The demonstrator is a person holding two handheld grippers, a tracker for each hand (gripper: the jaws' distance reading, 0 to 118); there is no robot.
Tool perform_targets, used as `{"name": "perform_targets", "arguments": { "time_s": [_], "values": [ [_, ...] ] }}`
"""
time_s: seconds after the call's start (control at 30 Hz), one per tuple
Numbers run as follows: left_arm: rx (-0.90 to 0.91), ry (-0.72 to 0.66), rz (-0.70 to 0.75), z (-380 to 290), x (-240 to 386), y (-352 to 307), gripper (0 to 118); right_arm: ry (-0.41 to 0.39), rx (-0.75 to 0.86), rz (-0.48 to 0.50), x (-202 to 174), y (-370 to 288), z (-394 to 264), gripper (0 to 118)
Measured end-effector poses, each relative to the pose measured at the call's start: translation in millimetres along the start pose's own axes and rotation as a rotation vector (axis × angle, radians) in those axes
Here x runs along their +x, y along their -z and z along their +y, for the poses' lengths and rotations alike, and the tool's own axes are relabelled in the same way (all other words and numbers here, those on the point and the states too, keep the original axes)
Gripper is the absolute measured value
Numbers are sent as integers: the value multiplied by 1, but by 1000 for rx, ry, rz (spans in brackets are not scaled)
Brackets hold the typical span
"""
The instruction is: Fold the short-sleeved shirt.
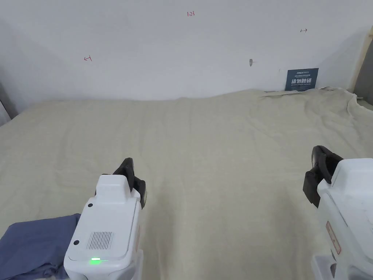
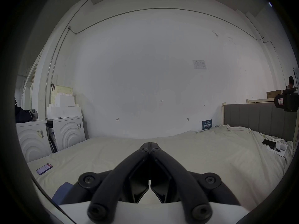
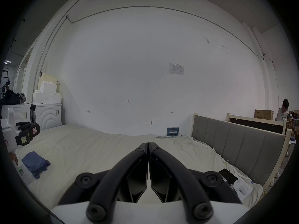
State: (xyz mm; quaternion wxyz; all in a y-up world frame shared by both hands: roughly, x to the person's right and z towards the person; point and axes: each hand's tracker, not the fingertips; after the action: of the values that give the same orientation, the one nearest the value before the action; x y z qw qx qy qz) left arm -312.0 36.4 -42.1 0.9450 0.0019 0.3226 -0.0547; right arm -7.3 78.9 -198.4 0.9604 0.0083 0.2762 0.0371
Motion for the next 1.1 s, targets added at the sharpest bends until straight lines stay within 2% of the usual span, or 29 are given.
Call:
{"name": "perform_targets", "arguments": {
  "time_s": [1.07,1.1],
  "values": [
    [-2,-9,8,-3,-5,0,0,-14,5,-10,-2,-2,1,2],
    [-5,-5,9,-3,-5,0,5,-12,6,-9,-2,-2,1,4]
  ]
}}
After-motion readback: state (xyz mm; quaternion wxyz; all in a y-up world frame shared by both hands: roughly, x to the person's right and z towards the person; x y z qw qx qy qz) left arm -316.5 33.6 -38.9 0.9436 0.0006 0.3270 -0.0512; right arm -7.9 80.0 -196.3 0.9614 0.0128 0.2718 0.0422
